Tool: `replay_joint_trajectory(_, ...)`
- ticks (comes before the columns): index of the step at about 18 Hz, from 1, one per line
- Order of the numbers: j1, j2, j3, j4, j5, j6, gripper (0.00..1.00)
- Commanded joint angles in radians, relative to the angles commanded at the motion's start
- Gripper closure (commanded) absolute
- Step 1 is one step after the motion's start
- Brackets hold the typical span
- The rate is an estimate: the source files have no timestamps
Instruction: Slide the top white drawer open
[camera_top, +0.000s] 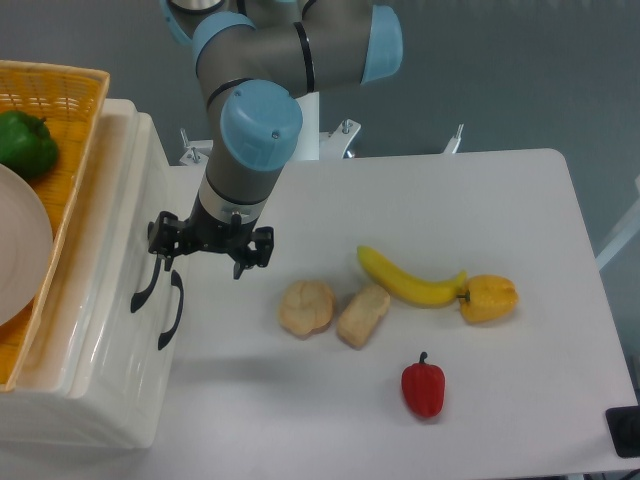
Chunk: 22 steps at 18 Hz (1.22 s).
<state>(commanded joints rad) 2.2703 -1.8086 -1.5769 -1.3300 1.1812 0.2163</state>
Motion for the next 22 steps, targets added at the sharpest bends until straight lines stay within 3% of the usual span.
replay_joint_trajectory(22, -0.018, -0.011, -0.012, -0.009, -0.005, -0.003, 0.0)
